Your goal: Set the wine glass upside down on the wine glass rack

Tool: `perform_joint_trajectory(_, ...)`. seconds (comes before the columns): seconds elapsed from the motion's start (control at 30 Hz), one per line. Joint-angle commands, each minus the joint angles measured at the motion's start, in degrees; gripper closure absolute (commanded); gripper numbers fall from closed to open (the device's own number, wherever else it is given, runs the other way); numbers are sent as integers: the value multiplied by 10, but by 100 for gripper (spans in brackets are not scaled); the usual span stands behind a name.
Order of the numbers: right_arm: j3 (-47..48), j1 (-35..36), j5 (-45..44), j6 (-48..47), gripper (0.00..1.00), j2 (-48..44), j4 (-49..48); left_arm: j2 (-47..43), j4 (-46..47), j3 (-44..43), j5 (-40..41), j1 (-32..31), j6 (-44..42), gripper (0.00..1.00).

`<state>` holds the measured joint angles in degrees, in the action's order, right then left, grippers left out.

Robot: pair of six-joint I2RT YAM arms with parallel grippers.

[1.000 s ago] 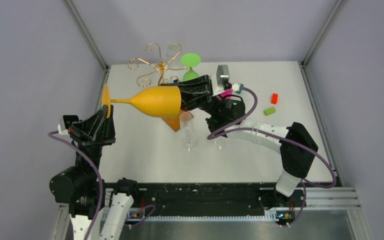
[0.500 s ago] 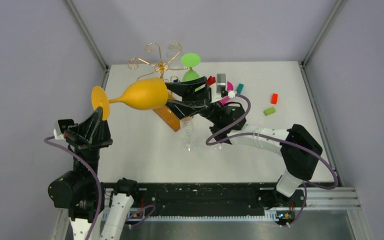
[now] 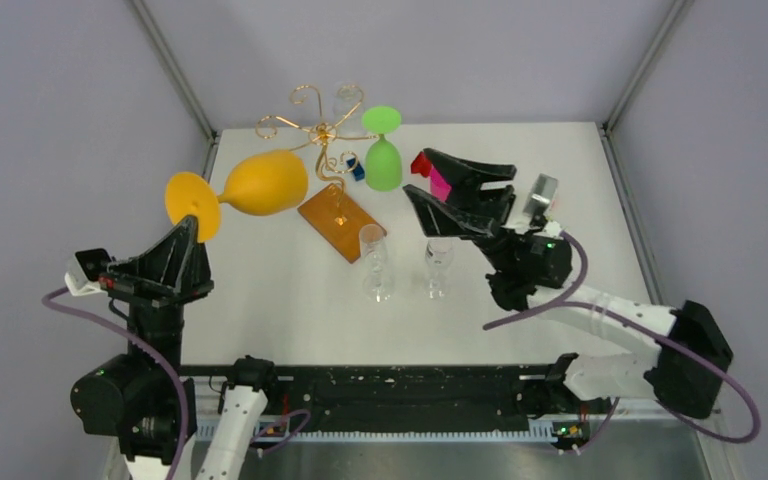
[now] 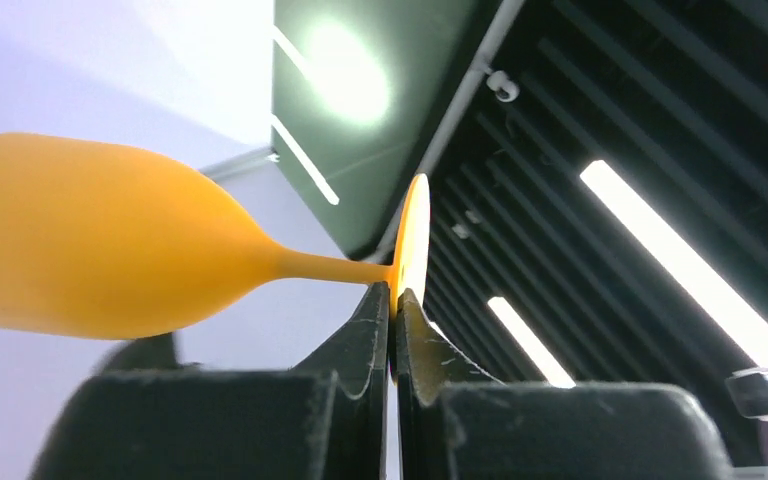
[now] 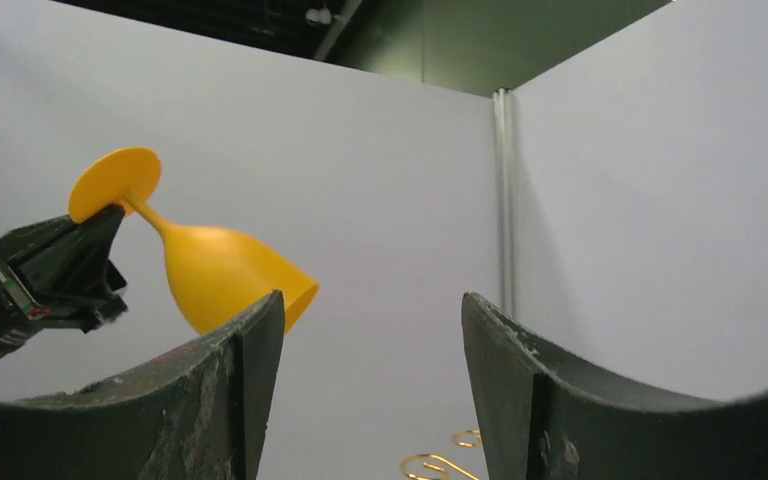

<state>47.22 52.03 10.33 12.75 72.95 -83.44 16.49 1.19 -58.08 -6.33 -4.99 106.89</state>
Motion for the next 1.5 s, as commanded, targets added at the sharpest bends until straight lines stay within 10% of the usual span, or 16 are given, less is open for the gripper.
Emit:
perform_joint_trajectory(0.0, 29, -2, -64, -119, 35, -119, 234, 26, -109, -70, -4, 2, -186, 100)
perform_joint_trajectory(0.3, 125, -2, -323, -141, 43, -230, 671, 47, -217, -47, -57, 2, -307, 100)
perform_joint_trajectory(0.5, 135, -2, -360, -92, 45, -269, 784, 36, -249, 15, -57, 2, -320, 100)
perform_joint_trajectory(1.47, 85, -2, -427, -81, 48, -392, 816, 286, -74, 5, -74, 3, -359, 100)
